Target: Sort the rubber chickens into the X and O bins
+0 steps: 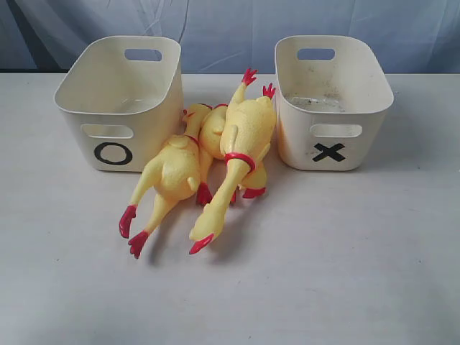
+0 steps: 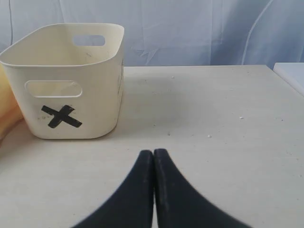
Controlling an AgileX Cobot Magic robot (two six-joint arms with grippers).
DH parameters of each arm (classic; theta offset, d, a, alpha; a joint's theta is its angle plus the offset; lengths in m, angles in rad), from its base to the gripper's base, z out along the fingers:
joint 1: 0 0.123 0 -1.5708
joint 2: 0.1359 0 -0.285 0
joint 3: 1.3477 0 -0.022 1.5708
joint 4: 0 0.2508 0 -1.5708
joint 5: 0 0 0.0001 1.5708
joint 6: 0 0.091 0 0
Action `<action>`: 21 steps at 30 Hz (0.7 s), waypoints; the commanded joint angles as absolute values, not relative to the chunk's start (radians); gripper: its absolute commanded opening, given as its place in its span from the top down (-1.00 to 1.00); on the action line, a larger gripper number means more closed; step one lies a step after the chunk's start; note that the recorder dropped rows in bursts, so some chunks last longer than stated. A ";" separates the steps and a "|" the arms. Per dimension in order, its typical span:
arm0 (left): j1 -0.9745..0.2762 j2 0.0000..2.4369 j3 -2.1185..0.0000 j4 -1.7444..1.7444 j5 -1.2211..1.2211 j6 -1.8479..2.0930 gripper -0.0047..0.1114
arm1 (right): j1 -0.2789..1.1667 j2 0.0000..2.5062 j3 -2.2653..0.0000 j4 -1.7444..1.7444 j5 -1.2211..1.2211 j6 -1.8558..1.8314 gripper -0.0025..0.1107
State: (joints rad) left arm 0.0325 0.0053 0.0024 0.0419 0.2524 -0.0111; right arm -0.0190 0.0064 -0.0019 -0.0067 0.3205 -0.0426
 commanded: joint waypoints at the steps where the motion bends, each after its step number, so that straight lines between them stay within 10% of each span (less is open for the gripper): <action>1: 0.029 0.000 0.000 0.042 0.238 -0.017 0.92 | -0.018 0.000 0.000 -0.009 0.312 -0.045 0.96; 21: 0.029 0.000 0.000 0.042 0.238 -0.017 0.92 | -0.018 0.000 0.000 0.039 0.106 -0.045 0.96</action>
